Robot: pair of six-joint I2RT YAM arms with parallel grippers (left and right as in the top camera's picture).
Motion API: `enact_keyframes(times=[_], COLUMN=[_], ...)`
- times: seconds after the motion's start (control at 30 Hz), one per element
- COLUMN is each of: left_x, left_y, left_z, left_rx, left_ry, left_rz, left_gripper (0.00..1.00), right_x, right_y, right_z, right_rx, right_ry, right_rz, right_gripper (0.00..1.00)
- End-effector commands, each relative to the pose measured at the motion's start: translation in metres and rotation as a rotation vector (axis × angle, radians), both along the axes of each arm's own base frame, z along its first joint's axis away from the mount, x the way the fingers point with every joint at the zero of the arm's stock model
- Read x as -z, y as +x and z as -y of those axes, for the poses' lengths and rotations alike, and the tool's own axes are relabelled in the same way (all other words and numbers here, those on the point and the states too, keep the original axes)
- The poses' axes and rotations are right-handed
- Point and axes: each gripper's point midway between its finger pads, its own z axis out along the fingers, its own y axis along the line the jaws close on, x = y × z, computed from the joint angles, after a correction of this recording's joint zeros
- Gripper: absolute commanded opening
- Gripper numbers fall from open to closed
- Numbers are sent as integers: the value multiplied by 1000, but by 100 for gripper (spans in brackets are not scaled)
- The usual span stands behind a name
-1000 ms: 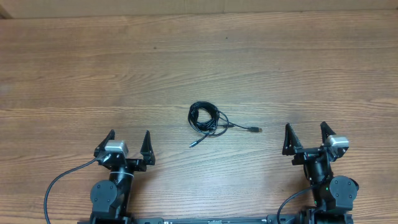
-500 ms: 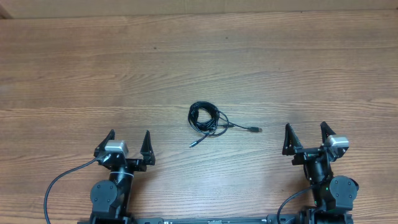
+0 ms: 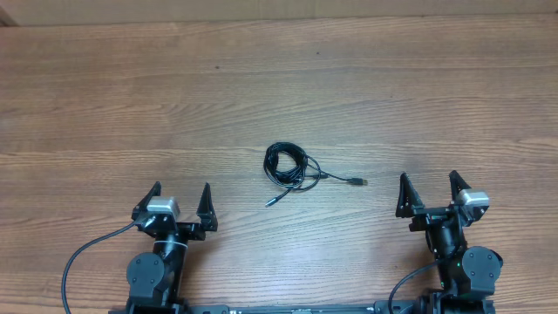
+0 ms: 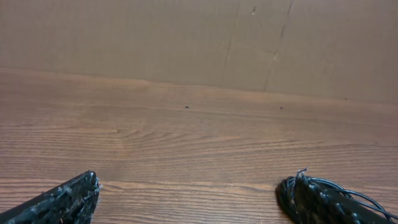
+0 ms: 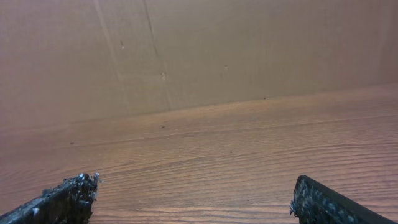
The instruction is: Untangle cables
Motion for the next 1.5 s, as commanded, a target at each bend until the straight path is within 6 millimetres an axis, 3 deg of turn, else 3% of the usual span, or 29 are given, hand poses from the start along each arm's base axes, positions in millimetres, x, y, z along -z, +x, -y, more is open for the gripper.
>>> enact_keyframes(times=[0.0,0.77,1.03,1.17,1.47], left_x=[0,-1,-2,-7,-42], left_y=[0,0,-2,-5,-14], left_z=[1,-4,11,16,15], left_rx=[10,-18,63,91,91], left_ry=[21,22,-75,-76,-76], left_rz=[5,11,-1,-12,12], left_gripper=[100,100,100,100,100], right_x=[1,1,1,1,1], right_y=[0,0,0,0,0], right_z=[-1,-1,-1,-1,-1], right_rx=[-2,-2,-2,-2,-2], right_ry=[2,2,2,1,2], right_rz=[8,8,8,8,8], right_gripper=[100,100,100,100,100])
